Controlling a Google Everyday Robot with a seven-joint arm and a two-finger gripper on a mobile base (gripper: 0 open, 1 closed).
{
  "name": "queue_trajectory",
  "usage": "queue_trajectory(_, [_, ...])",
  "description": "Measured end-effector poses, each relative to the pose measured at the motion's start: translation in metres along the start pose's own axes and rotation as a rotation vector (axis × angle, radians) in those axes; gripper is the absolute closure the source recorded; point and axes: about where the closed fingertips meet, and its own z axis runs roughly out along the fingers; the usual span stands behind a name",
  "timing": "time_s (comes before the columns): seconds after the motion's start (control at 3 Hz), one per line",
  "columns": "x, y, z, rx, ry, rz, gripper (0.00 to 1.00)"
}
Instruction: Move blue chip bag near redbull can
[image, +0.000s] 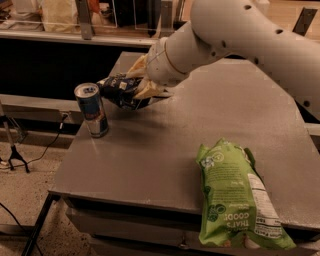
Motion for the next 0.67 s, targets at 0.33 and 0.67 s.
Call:
queue_trajectory(0.33, [-0.0045, -0.0047, 0.0246, -0.043, -0.031, 0.019, 1.0])
queue_trajectory(0.67, [-0.0059, -0.0044, 0.0265, -0.047, -0.034, 0.017, 0.85])
